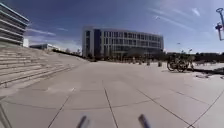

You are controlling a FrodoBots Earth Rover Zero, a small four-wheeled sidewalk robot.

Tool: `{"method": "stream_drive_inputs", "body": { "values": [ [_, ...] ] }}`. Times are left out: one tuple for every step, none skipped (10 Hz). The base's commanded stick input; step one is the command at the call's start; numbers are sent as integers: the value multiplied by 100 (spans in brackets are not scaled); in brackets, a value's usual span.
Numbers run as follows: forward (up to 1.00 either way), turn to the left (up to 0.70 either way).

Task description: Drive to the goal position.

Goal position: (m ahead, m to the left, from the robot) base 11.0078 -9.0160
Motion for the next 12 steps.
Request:
{"method": "stream_drive_inputs", "body": {
  "values": [
    [70,0],
    [70,0],
    [70,0],
    [70,0],
    [70,0],
    [70,0],
    [70,0],
    [70,0],
    [70,0],
    [70,0],
    [70,0],
    [70,0]
  ]
}}
